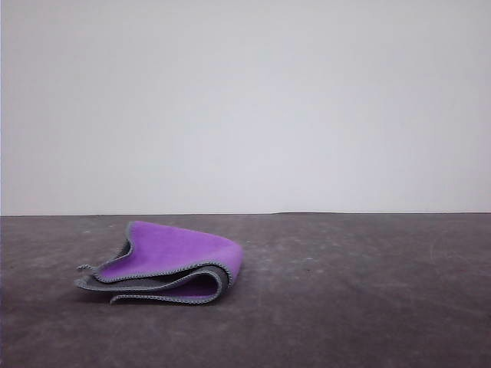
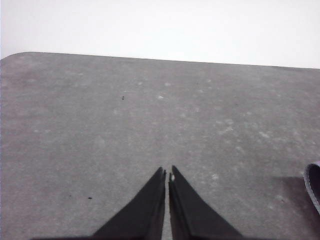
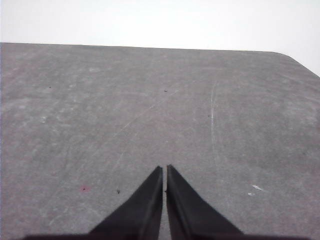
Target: Fold clothes
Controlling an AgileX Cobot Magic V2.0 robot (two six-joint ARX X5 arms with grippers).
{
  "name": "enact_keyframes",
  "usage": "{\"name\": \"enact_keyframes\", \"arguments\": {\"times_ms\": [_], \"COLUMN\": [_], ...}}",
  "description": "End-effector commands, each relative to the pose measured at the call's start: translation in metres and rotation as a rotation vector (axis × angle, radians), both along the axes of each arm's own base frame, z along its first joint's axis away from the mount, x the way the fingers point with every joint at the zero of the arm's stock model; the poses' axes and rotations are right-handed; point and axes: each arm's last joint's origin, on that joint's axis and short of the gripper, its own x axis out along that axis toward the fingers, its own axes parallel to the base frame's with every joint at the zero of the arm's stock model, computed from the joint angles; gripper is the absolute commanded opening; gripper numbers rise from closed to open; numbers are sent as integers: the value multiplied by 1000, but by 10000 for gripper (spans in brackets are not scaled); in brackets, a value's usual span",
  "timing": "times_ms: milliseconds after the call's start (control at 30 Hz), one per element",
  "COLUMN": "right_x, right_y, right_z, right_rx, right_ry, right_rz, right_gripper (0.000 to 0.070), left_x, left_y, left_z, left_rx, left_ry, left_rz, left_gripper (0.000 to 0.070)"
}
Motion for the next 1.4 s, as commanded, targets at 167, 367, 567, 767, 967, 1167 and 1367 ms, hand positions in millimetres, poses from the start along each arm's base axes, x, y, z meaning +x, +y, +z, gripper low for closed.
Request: {"name": "enact_keyframes", "arguments": {"times_ms": [167,367,567,767,967,1167,1367], "right_x": [0,0,0,0,0,0,0], "right_y": [0,0,0,0,0,0,0], "right_z": [0,-1,-1,0,0,-1,0], "right_rx": [10,10,10,10,10,10,10], "right_ry": [-5,-4,-4,-5,-5,-4,-4], "right_rz": [-2,-2,-2,-2,-2,-2,-2], "right_gripper": [11,11,11,11,11,11,11], "left_x": [1,1,1,1,1,1,1], "left_y": [0,0,0,0,0,0,0], "left_z": [-6,-6,-6,-6,-6,-6,-6], "left_rx": [8,8,8,8,8,8,8], "left_ry": [10,10,10,10,10,10,10], "left_rz": [2,2,2,2,2,2,2], "left_gripper": [0,0,0,0,0,0,0]}}
